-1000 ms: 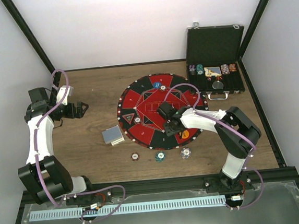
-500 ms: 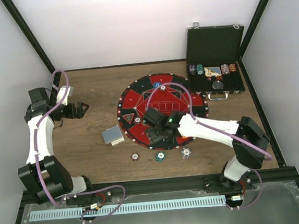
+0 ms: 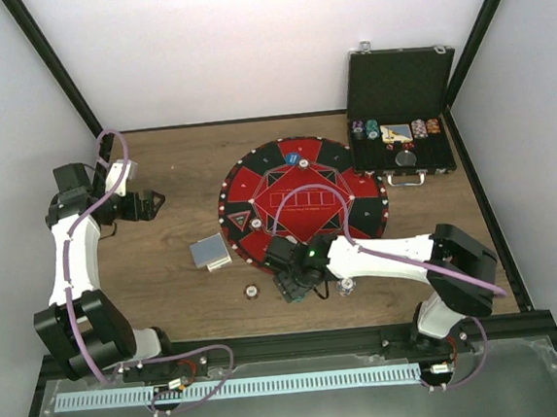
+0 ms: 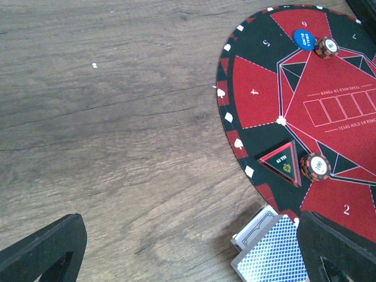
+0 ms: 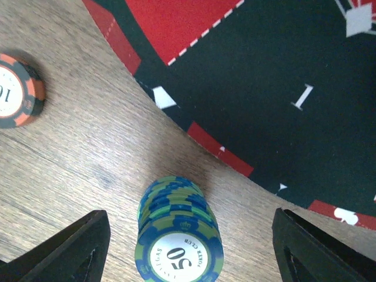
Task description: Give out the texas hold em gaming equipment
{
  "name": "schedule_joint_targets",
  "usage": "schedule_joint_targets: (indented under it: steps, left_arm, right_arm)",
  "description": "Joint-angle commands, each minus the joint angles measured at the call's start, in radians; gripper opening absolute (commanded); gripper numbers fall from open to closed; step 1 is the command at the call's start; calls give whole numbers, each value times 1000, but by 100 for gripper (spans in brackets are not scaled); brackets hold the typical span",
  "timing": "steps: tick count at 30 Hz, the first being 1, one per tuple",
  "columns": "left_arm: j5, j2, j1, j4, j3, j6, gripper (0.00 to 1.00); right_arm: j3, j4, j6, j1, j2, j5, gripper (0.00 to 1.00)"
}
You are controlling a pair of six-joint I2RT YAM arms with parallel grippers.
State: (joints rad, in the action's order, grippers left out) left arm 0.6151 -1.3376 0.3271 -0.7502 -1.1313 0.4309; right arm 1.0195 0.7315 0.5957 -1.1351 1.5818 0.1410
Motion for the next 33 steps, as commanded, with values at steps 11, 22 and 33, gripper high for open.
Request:
schedule_joint_targets:
  steps: [11,22,33]
  left_arm:
    - [17,18,6,-4,-16,19,100]
    - [16,19,6,-3,-15,19,100]
    - [13,20,6,-2,-16,19,100]
  right_arm:
    - [-62,-48,36,-5,-9,-52,67]
    - [-56,-55,37,-7,-6,-52,45]
    - [-8,-27,28,-7,-20,-44,28]
